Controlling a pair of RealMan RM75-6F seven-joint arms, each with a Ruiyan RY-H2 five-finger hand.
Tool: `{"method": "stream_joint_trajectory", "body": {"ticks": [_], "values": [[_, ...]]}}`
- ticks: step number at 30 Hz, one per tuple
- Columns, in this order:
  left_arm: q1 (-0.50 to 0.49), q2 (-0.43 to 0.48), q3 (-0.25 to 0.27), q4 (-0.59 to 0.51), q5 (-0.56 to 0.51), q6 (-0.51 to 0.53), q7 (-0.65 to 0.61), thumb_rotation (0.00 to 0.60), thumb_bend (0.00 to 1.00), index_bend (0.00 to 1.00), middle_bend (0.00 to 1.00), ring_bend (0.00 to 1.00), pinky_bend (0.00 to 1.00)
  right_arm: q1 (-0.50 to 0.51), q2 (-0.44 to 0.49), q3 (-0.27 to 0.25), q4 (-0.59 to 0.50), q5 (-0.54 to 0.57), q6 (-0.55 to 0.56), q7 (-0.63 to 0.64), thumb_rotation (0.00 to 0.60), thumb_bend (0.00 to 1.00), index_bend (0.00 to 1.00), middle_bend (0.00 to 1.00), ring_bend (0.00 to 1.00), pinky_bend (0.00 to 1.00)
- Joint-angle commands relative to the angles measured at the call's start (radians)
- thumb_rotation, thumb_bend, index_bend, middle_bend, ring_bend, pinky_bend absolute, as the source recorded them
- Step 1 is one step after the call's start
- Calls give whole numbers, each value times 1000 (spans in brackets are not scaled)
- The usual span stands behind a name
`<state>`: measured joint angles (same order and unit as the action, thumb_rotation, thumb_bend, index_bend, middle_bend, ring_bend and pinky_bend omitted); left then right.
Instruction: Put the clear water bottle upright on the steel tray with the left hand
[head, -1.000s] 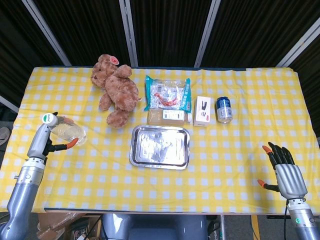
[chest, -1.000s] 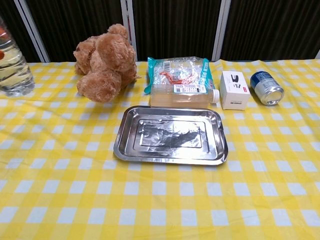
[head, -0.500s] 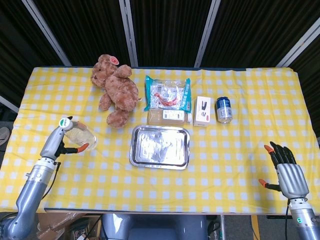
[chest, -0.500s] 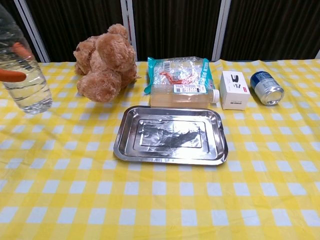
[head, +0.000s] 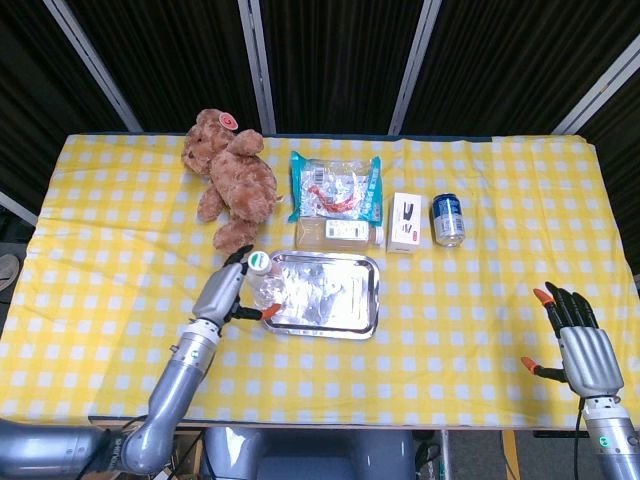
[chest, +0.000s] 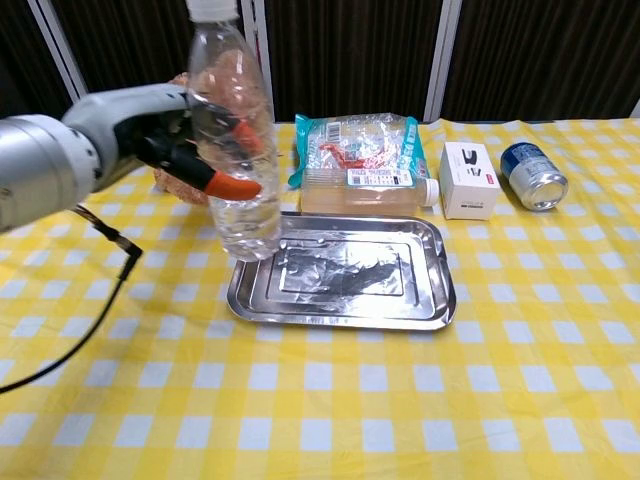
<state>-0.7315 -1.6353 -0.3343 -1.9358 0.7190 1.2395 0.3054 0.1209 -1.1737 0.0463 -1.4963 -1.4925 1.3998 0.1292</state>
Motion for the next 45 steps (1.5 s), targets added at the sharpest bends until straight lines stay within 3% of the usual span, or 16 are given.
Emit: {"method": "stream_joint_trajectory", "body": {"ticks": [1,12,22,30,32,35,39,45], "values": [[-70,-124,-21,92,-52,53,66,600,388,528,512,55,18,-1,3,1,3,1,2,9,600,50,106,0,0,0],[-111,-246,-46,242,-5,119,117,600,392,535,514,55,19,-2,2,0,9,1,-2,14,600,49,106,0,0,0],[-128,-334,-54,383,-2,45,84,600,392,528,508,55,19,-1,2,3,15,9,-8,21,600,49,106,0,0,0],[-111,-355,-42,415,12,4,59,600,391,494,481,55,18,-2,3,2,13,3,-3,24,600,49,105,0,0,0],[-107,-355,-43,415,21,2,55,600,377,449,438,48,18,-2,3,2,13,2,-3,23,600,49,106,0,0,0],[-100,-347,-34,411,33,-6,59,600,271,210,235,3,2,-2,4,1,11,3,-5,22,600,49,110,0,0,0],[-90,-321,-22,386,19,-50,67,600,158,39,78,0,0,-2,4,0,8,1,-5,19,600,49,111,0,0,0],[-78,-283,-1,353,44,-64,80,600,119,0,0,0,0,-2,3,2,8,4,-4,17,600,50,111,0,0,0]]}}
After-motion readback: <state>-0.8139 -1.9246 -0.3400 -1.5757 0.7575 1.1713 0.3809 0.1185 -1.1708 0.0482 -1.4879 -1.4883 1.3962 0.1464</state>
